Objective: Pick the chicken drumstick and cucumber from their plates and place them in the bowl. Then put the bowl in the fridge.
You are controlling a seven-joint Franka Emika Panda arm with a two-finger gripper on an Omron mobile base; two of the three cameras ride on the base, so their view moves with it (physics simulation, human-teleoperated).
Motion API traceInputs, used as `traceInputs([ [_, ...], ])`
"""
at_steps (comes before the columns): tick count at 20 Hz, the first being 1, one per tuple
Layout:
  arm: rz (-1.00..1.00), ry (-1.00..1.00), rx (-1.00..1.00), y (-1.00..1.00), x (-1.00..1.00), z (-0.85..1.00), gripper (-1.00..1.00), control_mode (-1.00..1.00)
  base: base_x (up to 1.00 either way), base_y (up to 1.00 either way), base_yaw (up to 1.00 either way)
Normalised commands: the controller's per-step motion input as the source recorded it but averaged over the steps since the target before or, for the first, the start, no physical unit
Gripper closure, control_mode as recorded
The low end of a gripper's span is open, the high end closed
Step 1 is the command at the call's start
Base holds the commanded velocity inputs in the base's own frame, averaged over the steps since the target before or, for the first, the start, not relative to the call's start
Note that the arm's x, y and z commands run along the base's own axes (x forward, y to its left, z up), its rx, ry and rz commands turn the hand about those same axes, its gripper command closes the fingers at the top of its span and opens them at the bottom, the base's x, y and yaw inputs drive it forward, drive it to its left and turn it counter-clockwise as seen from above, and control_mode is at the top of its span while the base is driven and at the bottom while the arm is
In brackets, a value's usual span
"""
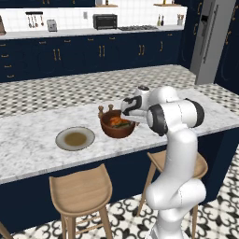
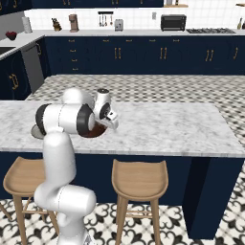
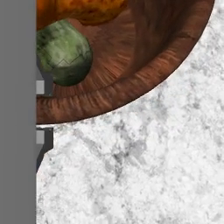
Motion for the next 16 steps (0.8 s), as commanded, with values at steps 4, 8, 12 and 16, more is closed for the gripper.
traceInputs([
  [4,0.0,-0.09,0.04,-0.03,-0.47,0.43,1.0,-1.0,0.0,0.0,0.0],
  [8,-0.02,-0.22,0.07,-0.16,-0.84,0.8,1.0,-1.0,0.0,0.0,0.0],
  [12,-0.1,-0.2,0.02,-0.01,-0.82,1.0,1.0,-1.0,0.0,0.0,0.0],
  [16,-0.1,-0.25,0.0,0.0,-0.95,1.0,1.0,-1.0,0.0,0.0,0.0],
])
